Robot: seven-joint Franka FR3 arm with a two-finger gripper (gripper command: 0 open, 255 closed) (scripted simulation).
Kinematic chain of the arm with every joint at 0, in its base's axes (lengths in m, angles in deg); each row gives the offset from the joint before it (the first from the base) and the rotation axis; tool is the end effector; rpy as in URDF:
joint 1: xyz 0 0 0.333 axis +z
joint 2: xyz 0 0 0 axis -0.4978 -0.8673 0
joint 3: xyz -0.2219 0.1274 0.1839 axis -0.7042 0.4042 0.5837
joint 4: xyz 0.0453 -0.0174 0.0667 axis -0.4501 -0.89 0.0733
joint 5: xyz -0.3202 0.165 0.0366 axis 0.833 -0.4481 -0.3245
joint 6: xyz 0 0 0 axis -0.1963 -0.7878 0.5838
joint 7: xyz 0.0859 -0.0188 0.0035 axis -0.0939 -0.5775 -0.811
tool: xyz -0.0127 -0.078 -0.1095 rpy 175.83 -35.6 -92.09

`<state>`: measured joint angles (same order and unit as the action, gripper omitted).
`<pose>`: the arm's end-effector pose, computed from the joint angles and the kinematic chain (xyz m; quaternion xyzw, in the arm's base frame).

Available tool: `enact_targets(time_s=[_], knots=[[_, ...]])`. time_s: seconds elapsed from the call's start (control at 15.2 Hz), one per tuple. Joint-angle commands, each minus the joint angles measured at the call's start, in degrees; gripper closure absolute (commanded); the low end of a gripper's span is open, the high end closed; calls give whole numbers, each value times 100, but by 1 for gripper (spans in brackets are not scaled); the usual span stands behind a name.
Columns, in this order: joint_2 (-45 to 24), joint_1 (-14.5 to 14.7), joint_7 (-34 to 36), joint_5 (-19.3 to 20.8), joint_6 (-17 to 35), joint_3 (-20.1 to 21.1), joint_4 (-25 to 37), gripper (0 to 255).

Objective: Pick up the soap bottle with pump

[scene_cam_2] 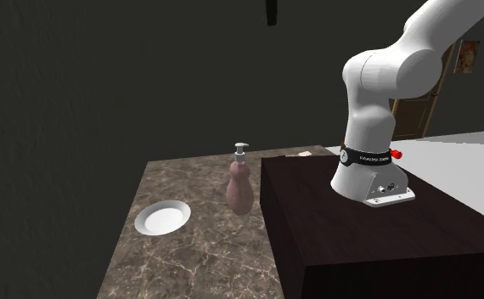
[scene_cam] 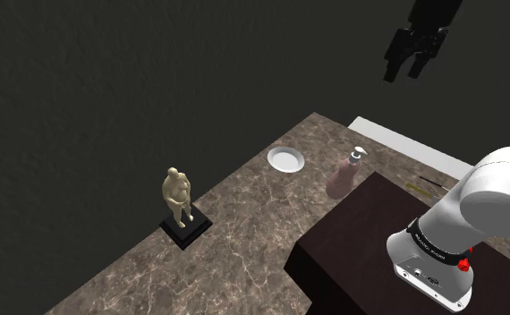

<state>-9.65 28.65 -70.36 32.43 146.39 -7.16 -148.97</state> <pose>0.2621 -0.0145 0.5711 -0.9930 0.1081 0.0431 0.0202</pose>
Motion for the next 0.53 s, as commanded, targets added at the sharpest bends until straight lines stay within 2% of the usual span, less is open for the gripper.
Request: enact_targets(time_s=[0.0,0.46], knots=[[0,0,0,0,0,0,0,0],[61,-197,-574,387,1229,-529,-1184,0]])
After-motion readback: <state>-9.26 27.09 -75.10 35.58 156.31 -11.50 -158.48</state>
